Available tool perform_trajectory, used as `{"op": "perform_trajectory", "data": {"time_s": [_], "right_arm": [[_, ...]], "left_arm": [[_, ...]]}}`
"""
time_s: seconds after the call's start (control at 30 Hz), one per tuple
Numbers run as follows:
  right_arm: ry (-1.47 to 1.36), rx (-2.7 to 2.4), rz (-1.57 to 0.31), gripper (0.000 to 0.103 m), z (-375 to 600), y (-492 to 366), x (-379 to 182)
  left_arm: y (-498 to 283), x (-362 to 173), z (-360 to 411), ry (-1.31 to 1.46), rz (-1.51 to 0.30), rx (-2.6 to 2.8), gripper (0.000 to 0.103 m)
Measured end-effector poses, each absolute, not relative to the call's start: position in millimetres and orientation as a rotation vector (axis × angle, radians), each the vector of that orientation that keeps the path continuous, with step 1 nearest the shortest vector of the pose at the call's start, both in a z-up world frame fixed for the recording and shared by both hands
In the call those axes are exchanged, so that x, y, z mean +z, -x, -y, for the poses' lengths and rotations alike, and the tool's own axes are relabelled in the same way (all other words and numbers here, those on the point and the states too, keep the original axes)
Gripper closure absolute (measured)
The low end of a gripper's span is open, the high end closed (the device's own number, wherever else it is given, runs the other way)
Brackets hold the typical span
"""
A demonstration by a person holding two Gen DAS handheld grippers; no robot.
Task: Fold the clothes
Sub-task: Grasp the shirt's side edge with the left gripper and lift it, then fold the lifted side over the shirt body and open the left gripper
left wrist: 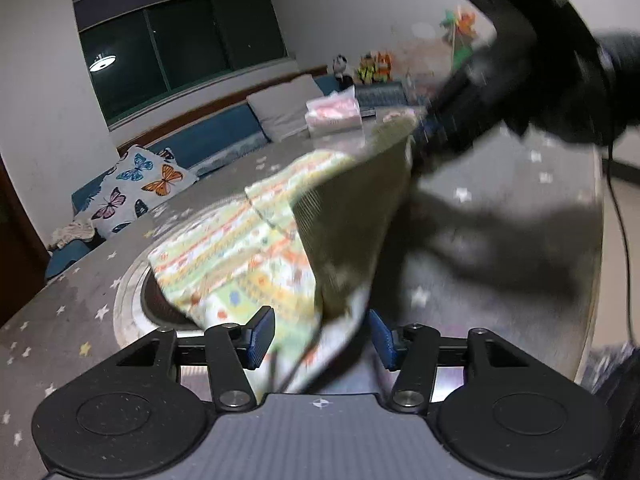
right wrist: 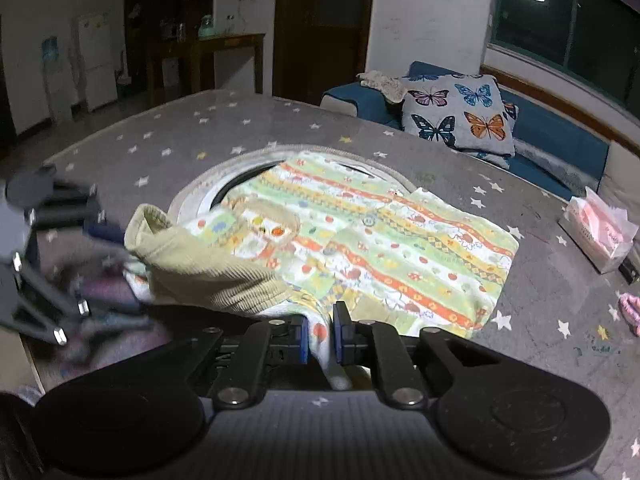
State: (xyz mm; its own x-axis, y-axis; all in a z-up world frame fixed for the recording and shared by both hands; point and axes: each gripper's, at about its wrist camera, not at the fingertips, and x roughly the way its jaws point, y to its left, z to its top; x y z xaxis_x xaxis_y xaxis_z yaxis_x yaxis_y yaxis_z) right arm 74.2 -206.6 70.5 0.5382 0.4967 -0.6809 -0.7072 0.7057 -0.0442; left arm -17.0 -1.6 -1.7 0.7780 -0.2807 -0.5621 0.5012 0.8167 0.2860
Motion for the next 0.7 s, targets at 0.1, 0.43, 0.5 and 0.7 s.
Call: {"op": "perform_trajectory", "data": {"time_s": [0.1,0.43,0.5,0.7], "right_arm": [[0.300,0.722,-0.695,0.092,209,-81,73],[0.320,0.685,-0.674,0.092,211,-72,56],[0.313,0.678,-0.688,0.092,213,-66,47],[0.276,0.678,-0.676,0.095,223,-40,45]], "left_arm": [[14,-12,1,-0.500,-0.532,-0.406,0.047],[0,-12,-19,-0.506,-0.508,-0.342,0.094],[2,-6,-22,-0.490,-0.494,-0.331,0.095],[23,9,-21,-0.490,-0.471,-0.341,0.097]]}}
